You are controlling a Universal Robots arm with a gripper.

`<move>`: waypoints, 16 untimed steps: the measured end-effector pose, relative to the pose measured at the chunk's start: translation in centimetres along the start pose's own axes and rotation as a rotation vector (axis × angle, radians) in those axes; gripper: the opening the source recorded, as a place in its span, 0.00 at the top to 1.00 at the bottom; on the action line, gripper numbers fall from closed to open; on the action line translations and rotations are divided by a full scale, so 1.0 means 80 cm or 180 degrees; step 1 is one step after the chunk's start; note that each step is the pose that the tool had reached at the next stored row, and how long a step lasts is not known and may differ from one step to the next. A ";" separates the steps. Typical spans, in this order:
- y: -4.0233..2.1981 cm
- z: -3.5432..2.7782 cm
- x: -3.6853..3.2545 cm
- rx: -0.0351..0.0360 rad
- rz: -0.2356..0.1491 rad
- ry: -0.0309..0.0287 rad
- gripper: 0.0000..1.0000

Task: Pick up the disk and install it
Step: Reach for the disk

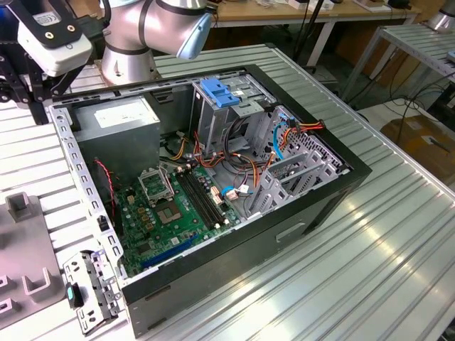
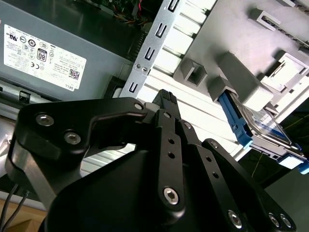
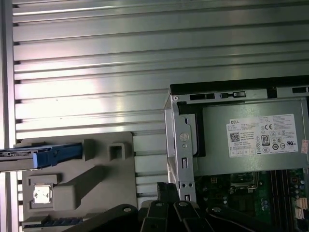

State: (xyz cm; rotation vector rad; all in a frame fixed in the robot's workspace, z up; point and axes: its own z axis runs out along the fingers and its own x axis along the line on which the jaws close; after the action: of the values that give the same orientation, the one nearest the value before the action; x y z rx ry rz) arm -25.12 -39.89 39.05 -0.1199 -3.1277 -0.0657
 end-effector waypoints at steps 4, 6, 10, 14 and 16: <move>-0.0003 0.0001 0.0035 0.0000 0.0000 0.0001 0.89; -0.0005 0.0001 0.0058 0.0000 0.0000 0.0001 0.89; -0.0008 0.0002 0.0096 0.0000 0.0000 0.0002 0.89; -0.0010 0.0002 0.0130 0.0000 0.0000 0.0003 0.89; -0.0012 0.0002 0.0147 0.0000 0.0000 0.0003 0.89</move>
State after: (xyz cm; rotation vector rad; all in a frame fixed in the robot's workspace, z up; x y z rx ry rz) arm -26.30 -39.89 39.04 -0.1197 -3.1267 -0.0657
